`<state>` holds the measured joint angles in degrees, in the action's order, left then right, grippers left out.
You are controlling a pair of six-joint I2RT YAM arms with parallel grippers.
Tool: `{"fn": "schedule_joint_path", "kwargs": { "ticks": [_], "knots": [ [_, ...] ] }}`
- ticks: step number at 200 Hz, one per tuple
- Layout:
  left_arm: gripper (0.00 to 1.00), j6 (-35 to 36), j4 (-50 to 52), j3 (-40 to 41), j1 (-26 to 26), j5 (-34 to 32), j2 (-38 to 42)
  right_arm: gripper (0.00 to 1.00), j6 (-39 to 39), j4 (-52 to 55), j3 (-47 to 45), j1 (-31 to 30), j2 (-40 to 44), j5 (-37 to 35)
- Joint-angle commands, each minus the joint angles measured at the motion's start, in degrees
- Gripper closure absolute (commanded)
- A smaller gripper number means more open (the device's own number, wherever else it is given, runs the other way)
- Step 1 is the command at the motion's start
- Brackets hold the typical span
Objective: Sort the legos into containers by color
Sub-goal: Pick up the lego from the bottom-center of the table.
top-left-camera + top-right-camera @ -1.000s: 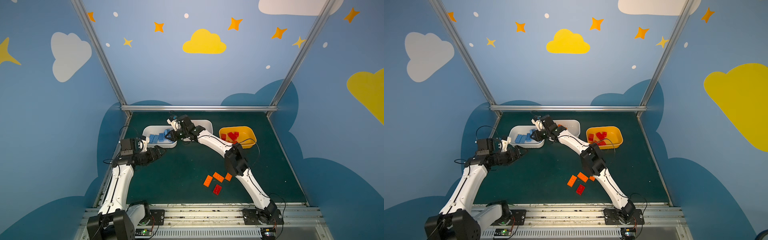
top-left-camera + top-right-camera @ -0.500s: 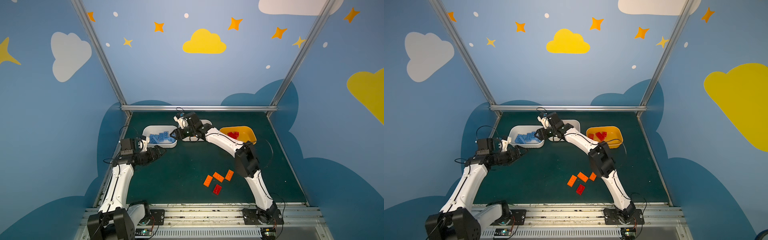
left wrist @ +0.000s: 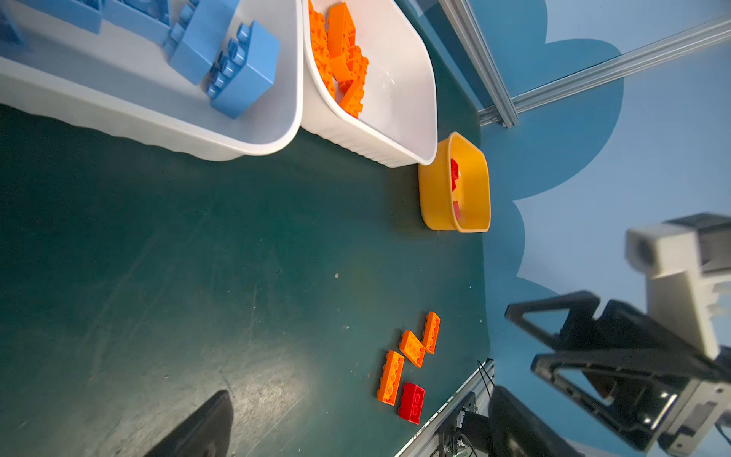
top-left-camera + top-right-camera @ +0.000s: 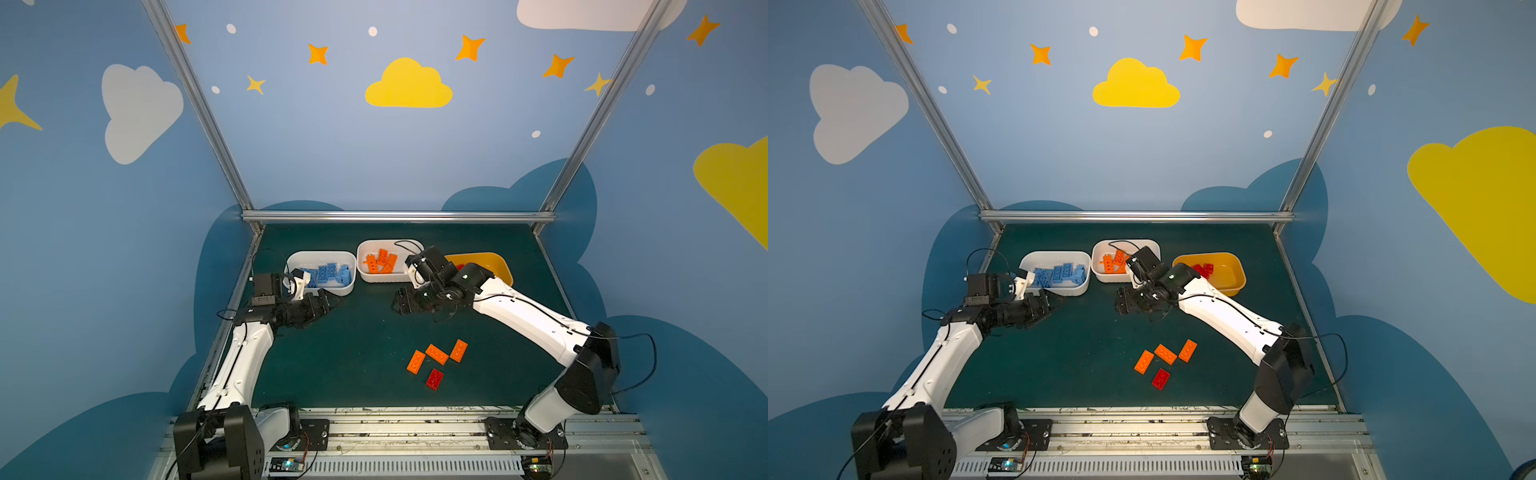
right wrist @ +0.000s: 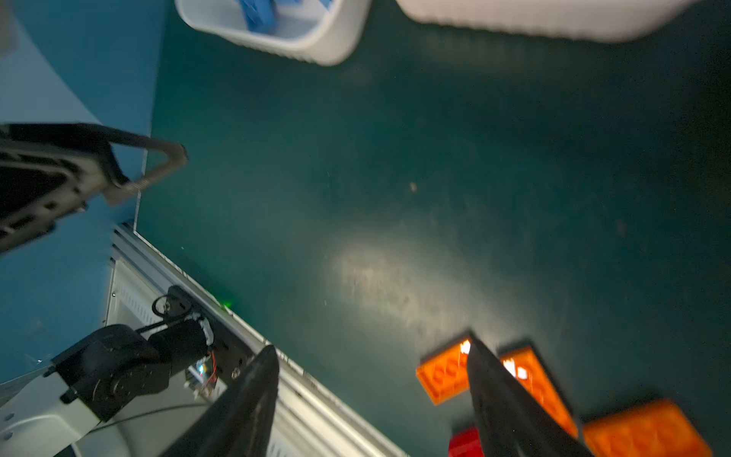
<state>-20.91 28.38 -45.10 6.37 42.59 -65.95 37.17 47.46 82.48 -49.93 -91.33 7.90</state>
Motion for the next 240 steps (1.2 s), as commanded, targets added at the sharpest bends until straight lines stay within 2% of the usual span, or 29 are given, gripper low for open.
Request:
{"fn": "schedule_joint_path", "kwargs": {
  "ticks": [1, 17, 41, 75, 95, 137, 198, 240],
  "knots": [
    [0.01, -0.88, -1.98, -0.13, -1.39, 0.57, -0.49, 0.25, 19.2, 12.37, -1.79, -2.13, 1.79, -3.46],
    [0.01, -1.46, -2.72, -0.1, -2.43, 0.74, -0.4, 0.25, 26.91, 16.33, -1.88, -3.2, 0.56, -2.36],
    [0.01, -2.24, -3.73, 0.26, -3.76, 0.81, -0.21, 0.25, 33.87, 18.84, -1.68, -4.51, -2.88, -2.02],
    [0.01, -2.56, -4.12, 0.54, -5.08, 0.74, 0.86, 0.27, 39.82, 7.26, -7.21, -5.64, -4.4, 1.98],
    [0.0, -2.58, -4.01, 1.16, -5.27, 0.65, 2.22, 0.27, 41.99, 6.71, -7.61, -6.36, -8.02, 3.11],
    [0.0, -2.85, -4.2, 3.31, -5.27, 0.89, 4.4, 0.28, 42.77, 2.82, -8.41, -6.93, -12.71, 3.82],
    [0.01, -2.96, -4.29, 4.8, -5.25, 0.83, 6.21, 0.36, 45.35, 2.82, -11.59, -5.88, -14.14, 4.93],
    [0.01, -3.26, -5.16, 4.92, -5.27, 1.0, 5.5, 0.43, 43.85, 0.81, -12.29, -4.3, -15.05, 4.19]
  ]
}}
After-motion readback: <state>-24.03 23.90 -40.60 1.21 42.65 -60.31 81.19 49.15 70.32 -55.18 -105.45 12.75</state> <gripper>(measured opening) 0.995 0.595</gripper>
